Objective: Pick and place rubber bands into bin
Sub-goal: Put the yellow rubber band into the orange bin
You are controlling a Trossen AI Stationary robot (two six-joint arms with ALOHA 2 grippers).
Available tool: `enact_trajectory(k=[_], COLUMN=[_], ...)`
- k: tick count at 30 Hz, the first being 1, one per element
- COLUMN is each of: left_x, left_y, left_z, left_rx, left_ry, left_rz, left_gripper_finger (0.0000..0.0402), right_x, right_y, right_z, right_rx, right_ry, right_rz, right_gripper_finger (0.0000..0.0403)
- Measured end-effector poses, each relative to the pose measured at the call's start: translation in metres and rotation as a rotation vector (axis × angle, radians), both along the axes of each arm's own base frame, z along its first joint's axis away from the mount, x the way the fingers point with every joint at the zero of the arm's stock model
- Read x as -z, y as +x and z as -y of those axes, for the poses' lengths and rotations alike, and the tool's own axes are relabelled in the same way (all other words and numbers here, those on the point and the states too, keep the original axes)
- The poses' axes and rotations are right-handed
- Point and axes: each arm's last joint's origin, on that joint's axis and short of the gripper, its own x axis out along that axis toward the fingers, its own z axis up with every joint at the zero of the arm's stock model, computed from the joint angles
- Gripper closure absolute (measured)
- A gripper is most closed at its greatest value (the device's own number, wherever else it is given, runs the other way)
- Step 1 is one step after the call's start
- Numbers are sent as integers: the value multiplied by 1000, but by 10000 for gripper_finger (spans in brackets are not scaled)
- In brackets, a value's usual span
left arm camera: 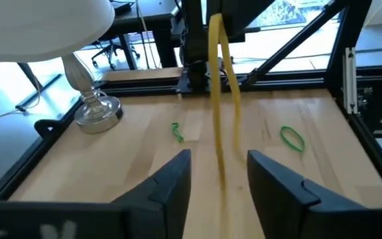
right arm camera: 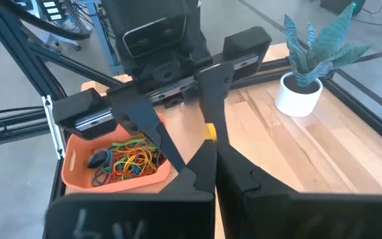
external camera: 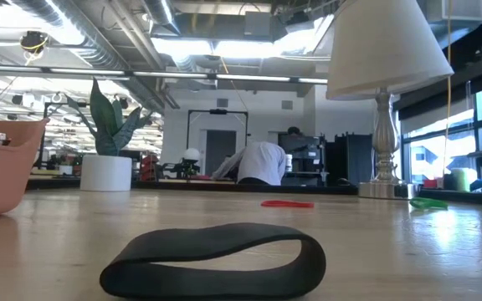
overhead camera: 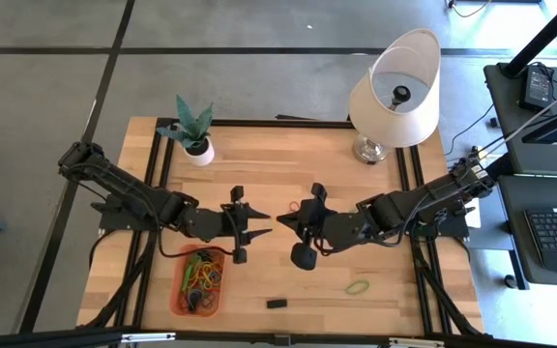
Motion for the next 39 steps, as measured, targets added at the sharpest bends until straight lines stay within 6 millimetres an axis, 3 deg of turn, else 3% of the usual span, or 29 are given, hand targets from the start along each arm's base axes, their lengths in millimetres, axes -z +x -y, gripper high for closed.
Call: enact_trajectory(k=[12,17,23,31,39], left_x=[-4,-1,3,2,1], left_y=[3,5,9,10,3], left_z=[1,2,-3,-4,0], left_rx=[-21,-25,-12,5,-42], left_ry=[-129,-123,-115,-125,-111], left_rz=[70,60,37,34,-70], left_gripper_finger=[252,290,390,397,398], right_x=[5,5,5,5,13], right_y=[2,3,3,3,-1], right_z=[-2,-2,-2,-1,0], right_rx=[-14,-15,-14,-6,14], right_ry=[4,3,4,20,20], right_rz=[-9,-7,-5,-4,-79], right_gripper_finger=[401,401,401,397,335])
